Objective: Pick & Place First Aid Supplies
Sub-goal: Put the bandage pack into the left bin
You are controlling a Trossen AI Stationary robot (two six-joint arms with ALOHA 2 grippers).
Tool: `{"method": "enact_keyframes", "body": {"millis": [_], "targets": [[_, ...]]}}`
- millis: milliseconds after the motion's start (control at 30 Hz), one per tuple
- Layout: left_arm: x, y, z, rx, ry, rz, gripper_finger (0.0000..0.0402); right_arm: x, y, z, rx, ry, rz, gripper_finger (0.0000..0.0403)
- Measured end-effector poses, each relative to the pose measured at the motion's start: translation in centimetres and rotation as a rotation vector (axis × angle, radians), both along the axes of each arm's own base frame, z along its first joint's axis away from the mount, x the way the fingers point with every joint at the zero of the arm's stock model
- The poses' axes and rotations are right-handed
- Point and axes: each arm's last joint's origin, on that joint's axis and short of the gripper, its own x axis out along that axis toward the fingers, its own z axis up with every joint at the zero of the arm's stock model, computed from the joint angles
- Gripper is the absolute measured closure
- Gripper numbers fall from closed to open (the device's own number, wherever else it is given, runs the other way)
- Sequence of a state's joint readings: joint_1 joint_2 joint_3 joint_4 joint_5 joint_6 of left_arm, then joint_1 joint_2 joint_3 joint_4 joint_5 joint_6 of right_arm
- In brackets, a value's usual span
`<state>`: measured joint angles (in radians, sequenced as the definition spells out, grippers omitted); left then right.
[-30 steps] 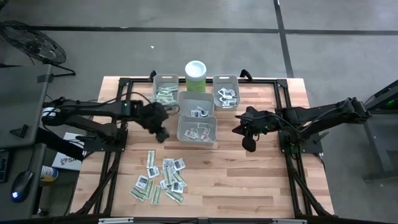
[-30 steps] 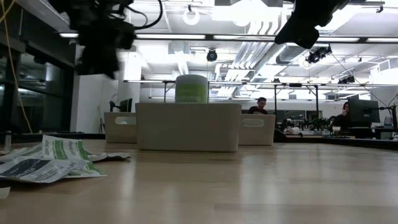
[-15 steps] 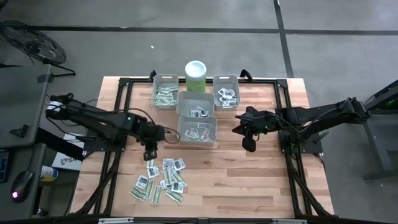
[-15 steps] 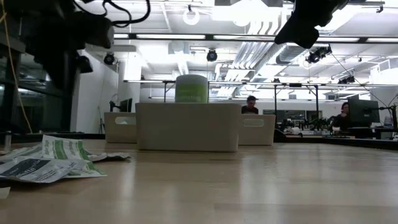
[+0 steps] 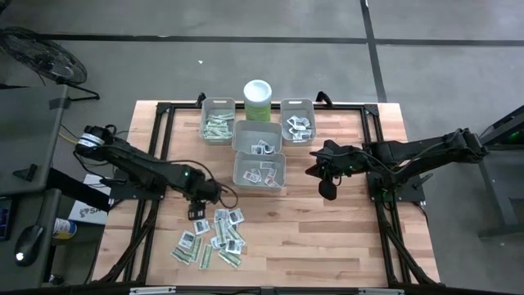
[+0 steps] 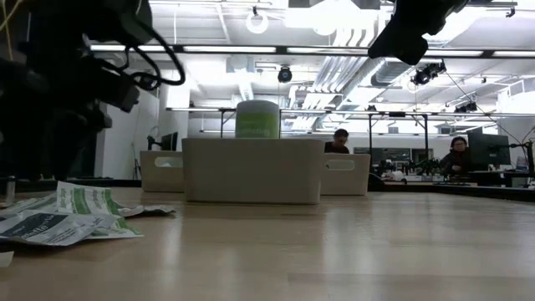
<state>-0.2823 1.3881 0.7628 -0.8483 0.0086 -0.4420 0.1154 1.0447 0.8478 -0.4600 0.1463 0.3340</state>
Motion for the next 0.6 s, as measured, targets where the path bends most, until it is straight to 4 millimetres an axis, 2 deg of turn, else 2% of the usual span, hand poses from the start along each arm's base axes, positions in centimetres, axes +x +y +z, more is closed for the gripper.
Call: {"method": "enact_keyframes", "body": {"millis": [267,400,600], "targets": [[-0.3,0.2,-1.8,0.037,0.029,0.004,0.0182,0.0,0.0,0.0,0.000,0.006,0.000,0.0403],[-0.8,0.2,-3.1,-0.017,0.036,0.012,0.0183,0.0,0.0,-0.1,0.000,0.007,0.000,0.0403],[-1.7,0.5,-4.2,0.005,0.042,0.066,0.0218,-0.1,0.0,-0.1,-0.002,0.015,0.003,0.0402]]}}
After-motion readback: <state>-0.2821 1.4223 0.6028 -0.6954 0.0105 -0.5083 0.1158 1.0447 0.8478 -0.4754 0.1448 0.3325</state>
